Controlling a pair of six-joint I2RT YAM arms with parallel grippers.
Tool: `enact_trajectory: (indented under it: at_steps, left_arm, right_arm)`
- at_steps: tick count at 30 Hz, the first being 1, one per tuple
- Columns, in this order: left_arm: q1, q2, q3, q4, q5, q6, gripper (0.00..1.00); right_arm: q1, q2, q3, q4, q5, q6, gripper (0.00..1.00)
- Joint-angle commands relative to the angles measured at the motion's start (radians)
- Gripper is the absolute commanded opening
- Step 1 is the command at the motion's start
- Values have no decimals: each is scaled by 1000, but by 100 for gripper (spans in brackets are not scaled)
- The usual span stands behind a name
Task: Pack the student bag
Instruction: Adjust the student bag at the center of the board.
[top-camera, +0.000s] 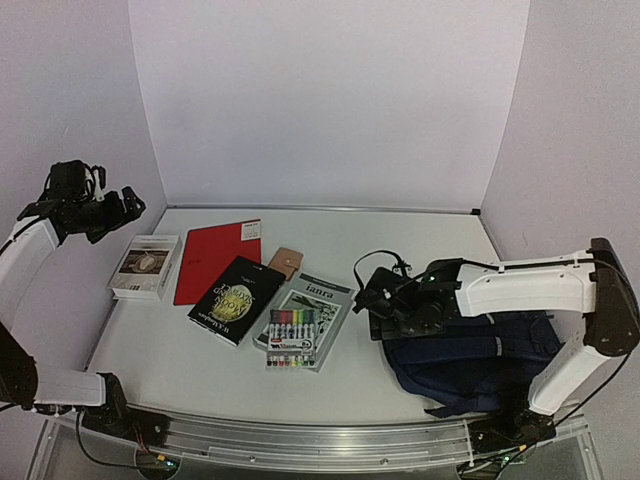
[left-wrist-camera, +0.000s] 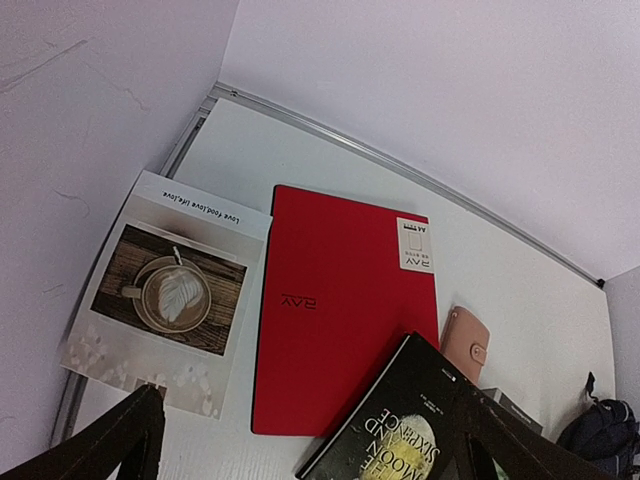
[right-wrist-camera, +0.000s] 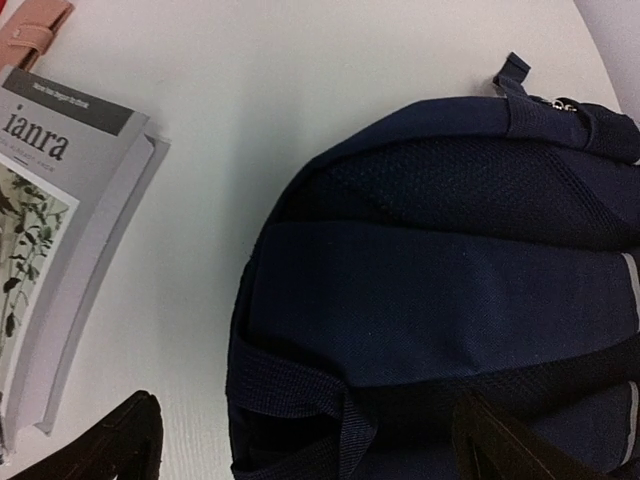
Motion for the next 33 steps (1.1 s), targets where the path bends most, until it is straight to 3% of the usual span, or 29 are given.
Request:
enact_trajectory:
  at_steps: [1,12,15,19,23,25,28,33]
  left_arm:
    - [4,7,-6,41,41,4,100]
    - [4,-13,-17,45,37,7,100]
    - [3,-9,-17,45,33,7,100]
    - [4,-3,-17,43,21,9,100]
    - [4,1,-16,39,6,14,100]
    - [4,0,-16,37,0,16,100]
    - [3,-2,-16,37,-1,17,100]
    - [4,2,-14,37,4,17,100]
  right_arm:
    - [48,91,47,-83,74,119,98]
    - [52,270,37,-101,160,204,97]
    - [52,286,35,-110,195,225,78]
    - [51,252,81,-119,232,225,30]
    - [22,170,179,-138,268,165,7]
    - [-18,110,245,-137,281,107,0]
    - [-111,38,353,-97,279,-17,0]
    - [-240,-14,575,132,131,-240,0]
